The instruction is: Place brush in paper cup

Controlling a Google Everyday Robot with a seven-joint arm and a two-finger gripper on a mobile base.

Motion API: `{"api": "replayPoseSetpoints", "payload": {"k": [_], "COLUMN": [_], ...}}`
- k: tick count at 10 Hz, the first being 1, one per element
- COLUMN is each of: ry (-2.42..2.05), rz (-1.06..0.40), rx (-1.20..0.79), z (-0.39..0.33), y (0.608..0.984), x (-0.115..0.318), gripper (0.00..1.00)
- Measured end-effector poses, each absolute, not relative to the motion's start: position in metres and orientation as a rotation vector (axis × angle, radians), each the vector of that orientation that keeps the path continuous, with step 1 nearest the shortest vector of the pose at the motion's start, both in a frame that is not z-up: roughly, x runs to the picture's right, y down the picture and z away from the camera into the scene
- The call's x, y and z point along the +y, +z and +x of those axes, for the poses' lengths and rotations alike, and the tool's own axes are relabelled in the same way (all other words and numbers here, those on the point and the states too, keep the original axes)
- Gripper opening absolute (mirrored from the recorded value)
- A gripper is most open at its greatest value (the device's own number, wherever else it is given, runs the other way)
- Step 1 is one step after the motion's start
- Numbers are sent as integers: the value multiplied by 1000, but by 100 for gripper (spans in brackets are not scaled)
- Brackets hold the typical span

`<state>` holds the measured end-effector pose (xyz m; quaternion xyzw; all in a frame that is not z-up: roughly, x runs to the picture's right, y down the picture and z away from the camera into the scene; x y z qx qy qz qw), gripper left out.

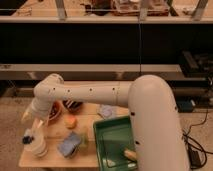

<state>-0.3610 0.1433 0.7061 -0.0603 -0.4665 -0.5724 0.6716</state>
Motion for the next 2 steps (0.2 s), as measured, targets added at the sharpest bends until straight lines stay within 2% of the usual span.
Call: {"api": "replayPoseSetpoints", "payload": {"k": [2], "ry": [-1291], "rz": [-136], "rx": [-1052], "z": [-362], "y": [706], "x": [144], "gripper": [68]}}
